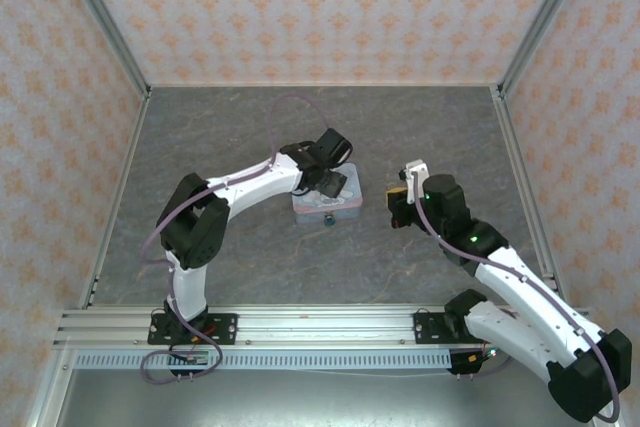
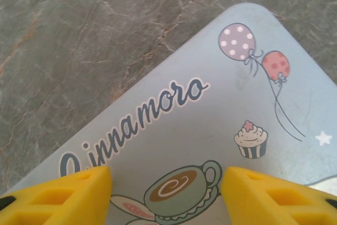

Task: Unlock the padlock with the key

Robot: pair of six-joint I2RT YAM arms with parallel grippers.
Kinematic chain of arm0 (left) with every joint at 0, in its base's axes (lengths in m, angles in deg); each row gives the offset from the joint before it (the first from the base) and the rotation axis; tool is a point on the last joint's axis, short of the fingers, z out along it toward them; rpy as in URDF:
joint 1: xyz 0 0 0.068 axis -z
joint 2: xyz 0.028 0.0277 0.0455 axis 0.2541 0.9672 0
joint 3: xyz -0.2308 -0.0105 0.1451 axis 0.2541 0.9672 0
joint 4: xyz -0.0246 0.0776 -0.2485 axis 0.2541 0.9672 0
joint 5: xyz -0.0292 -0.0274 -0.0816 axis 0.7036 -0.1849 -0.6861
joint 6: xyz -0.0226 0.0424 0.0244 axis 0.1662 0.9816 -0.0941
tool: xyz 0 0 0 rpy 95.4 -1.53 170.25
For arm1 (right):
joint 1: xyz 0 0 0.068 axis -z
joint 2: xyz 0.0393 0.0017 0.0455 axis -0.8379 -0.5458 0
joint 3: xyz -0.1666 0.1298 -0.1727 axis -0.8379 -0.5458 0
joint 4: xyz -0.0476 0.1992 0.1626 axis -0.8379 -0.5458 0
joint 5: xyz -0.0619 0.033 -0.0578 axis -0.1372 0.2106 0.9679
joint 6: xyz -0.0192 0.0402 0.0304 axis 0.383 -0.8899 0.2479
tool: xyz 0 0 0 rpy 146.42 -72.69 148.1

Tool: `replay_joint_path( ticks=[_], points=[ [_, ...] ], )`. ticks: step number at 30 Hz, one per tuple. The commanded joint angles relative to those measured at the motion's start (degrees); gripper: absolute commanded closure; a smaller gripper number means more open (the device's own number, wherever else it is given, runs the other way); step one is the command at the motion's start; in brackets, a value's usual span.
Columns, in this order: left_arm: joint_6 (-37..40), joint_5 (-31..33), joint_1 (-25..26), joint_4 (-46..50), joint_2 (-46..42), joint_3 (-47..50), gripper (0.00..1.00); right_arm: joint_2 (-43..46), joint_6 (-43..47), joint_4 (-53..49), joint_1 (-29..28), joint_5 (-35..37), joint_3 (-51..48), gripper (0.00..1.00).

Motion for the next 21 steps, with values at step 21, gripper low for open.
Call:
replay_joint_path(
  ticks=[21],
  points=[
    [4.97,0.45,-1.65,5.6,-16.18,8.22,0.33,-3.26,-0.81,2.33,-0.33,-2.02,-1.69,1.0]
  ],
)
